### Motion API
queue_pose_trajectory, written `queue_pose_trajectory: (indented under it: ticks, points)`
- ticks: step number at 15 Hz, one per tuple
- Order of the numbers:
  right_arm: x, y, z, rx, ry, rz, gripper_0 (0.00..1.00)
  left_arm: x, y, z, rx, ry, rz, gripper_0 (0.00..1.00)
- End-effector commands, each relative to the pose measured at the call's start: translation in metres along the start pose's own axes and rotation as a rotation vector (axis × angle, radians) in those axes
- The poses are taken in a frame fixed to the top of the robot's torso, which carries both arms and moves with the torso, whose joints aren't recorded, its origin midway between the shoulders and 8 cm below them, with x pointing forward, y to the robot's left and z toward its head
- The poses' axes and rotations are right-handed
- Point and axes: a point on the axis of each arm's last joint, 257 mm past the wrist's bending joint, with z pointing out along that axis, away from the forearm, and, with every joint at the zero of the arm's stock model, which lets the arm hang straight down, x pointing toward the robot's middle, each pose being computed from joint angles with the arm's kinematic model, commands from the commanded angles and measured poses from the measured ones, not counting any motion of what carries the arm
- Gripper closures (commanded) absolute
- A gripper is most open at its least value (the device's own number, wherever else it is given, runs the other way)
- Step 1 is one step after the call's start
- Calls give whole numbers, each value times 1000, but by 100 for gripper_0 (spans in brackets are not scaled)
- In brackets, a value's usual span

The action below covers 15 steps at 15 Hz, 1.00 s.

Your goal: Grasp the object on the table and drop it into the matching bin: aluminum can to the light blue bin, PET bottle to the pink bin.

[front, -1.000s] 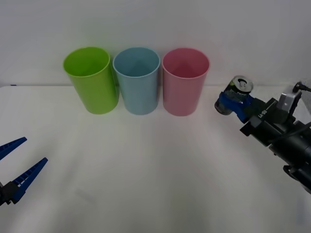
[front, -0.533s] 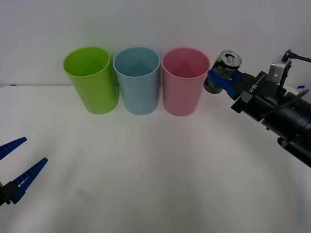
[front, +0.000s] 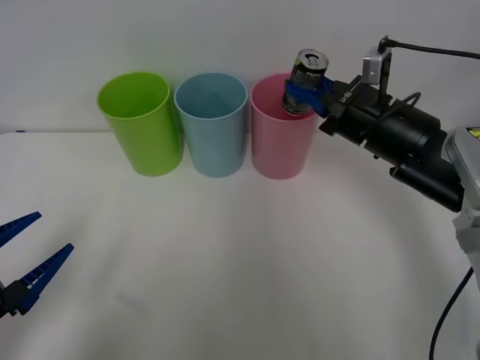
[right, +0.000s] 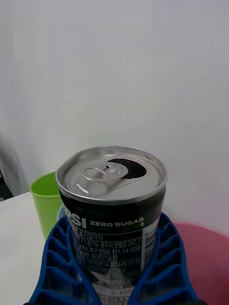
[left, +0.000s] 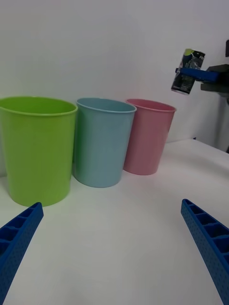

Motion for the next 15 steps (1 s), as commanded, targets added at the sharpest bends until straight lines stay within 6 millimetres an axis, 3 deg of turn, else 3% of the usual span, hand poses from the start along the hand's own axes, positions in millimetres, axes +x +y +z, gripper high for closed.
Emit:
queue_pose_trajectory:
  ticks: [1, 10, 15]
  points:
    - [2, -4, 30, -4, 13, 8, 100, 0, 0, 0, 0, 0, 0, 0]
    - [11, -5, 113, -5, 69, 52, 100, 0, 0, 0, 0, 0, 0, 0]
    - [13, 5, 153, 19, 85, 72, 100, 0, 0, 0, 0, 0, 0, 0]
